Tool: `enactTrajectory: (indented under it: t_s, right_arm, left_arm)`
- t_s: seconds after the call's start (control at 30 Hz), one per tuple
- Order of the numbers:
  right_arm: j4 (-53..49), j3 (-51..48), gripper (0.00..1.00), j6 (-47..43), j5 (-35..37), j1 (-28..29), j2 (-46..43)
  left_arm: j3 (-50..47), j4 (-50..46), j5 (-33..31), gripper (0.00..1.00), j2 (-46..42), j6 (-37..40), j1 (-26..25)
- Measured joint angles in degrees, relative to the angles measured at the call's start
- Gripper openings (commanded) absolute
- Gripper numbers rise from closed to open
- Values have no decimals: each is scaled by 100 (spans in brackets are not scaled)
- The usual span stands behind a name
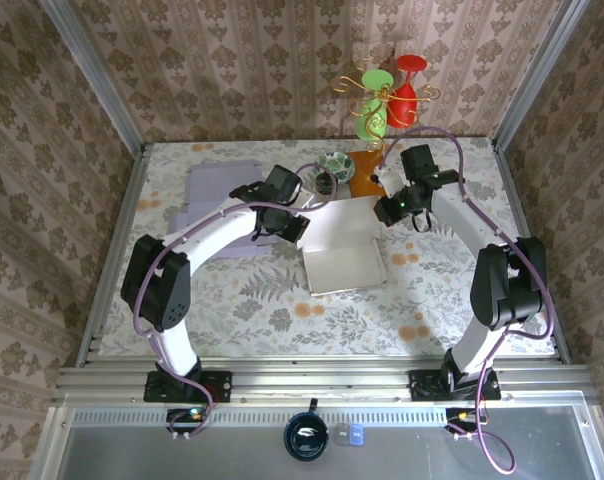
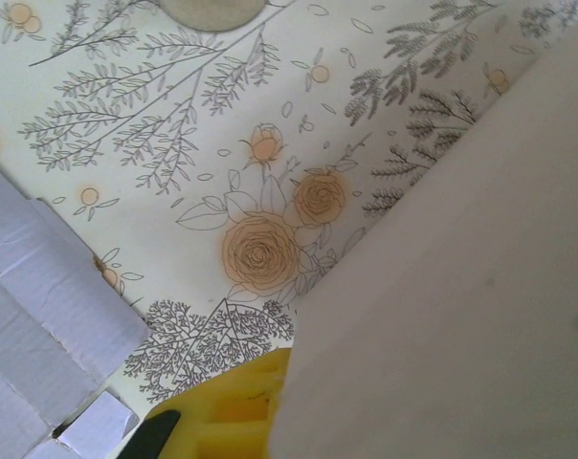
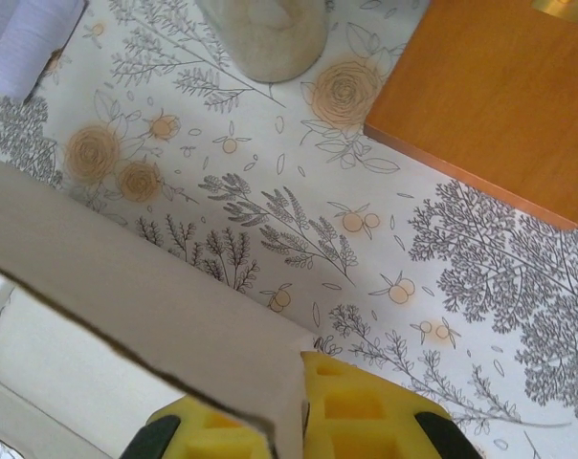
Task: Fold the paper box
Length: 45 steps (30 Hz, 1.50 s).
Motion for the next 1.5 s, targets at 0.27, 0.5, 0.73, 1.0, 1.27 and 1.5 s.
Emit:
enactTrajectory:
  t_s: [0.27,0.5,0.73,1.0,1.27,1.5]
  right_arm:
    - [212,-92,0,1325,1320,621,-280]
    - [297,-184,0,2769,2374,1202,-326]
    - [413,-201,0,3755,2813,1405,-326]
    - [511,-317,0,4258,3010,1537,-330]
    - [920,-846,0,4409,3064,1624,-575]
    - [1969,-1849,0,4592,3049,1672,-1161]
  left_arm:
    - [544,-385,-671,0,227,-901,-127]
    - [938,-658,-1132,0,529,-1801,-138]
    - [1010,-654,-1222,0,535,-2269,-146]
    - [925,-501,-1246,0,535,-2509,-131]
    - [278,284,-1268,0,361,-2546,-133]
    - [-883,1609,-1292,0,-282,-2557,-153]
